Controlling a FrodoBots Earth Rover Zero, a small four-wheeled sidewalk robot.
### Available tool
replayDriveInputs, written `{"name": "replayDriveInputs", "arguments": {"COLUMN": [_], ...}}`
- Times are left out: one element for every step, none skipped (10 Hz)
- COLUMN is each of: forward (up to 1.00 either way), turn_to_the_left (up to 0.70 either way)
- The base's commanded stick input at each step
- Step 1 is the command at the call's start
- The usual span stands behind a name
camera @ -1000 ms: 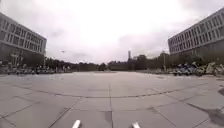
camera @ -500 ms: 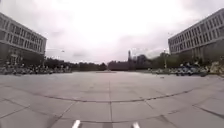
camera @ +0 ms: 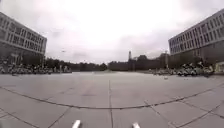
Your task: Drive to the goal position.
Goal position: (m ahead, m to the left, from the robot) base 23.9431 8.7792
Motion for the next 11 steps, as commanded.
{"name": "replayDriveInputs", "arguments": {"forward": [0.7,0.7,0.7,0.7,0.7,0.7,0.7,0.7,0.7,0.7,0.7], "turn_to_the_left": [0.0,0.0,0.0,0.0,0.0,0.0,0.0,0.0,0.0,0.0,0.0]}}
